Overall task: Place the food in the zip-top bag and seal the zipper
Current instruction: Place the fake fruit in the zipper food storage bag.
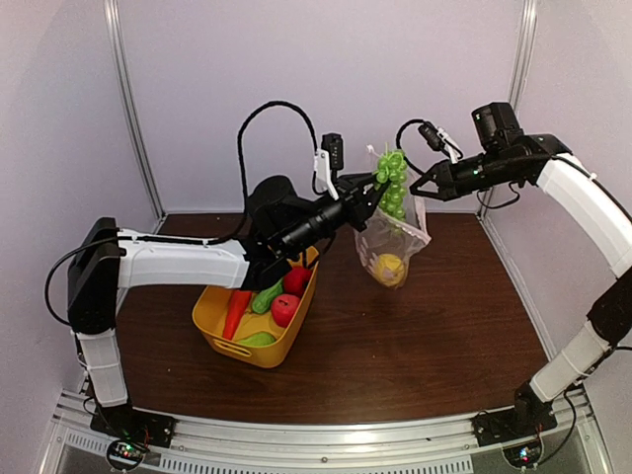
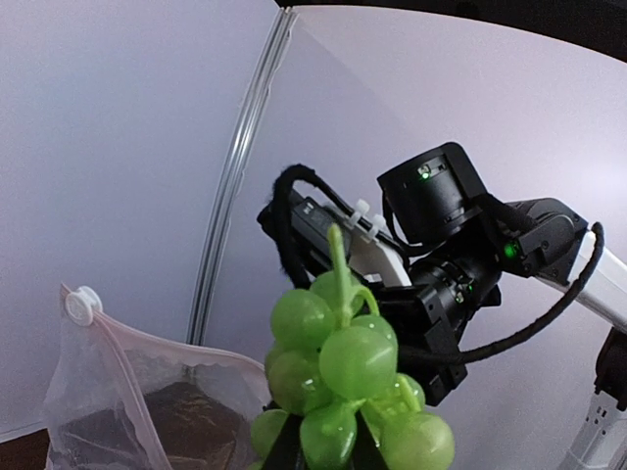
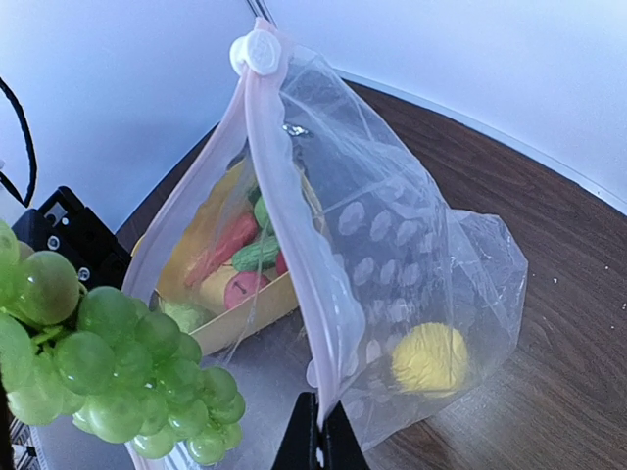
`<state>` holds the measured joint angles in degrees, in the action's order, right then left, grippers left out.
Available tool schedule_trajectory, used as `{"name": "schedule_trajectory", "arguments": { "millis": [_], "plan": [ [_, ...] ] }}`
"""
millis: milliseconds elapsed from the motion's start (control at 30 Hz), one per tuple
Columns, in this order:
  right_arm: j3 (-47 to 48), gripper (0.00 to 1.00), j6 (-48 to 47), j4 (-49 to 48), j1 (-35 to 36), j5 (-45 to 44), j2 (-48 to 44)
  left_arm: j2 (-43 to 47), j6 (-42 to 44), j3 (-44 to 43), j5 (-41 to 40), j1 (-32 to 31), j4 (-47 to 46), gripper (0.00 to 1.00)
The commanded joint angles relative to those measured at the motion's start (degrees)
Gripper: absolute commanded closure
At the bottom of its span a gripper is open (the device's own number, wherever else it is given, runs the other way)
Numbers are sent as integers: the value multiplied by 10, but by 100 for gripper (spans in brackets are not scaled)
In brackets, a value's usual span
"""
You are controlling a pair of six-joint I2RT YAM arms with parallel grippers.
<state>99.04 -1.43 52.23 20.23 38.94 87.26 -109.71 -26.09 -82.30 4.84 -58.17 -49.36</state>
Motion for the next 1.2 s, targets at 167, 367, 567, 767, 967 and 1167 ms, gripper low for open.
{"name": "schedule_trajectory", "arguments": {
  "millis": [167,367,567,767,967,1167],
  "plan": [
    [-27,100,10,-71,-5,-23,-53,16,-57,26,-97,0,21,89],
    [-46,100,11,-77,-4,2,-60,-3,-62,-54,-110,0,133,49],
    [-50,100,14,-75,-6,-7,-60,23,-29,-86,-62,0,167,33],
    [-78,100,4,-83,-24,-40,-48,110,20,-32,5,0,204,32],
    [-41,100,-56,-42,-73,-123,-28,256,56,82,-91,2,373,32],
    [-48,100,-76,-83,-77,-219,-62,349,22,122,-281,12,630,32]
  ]
}}
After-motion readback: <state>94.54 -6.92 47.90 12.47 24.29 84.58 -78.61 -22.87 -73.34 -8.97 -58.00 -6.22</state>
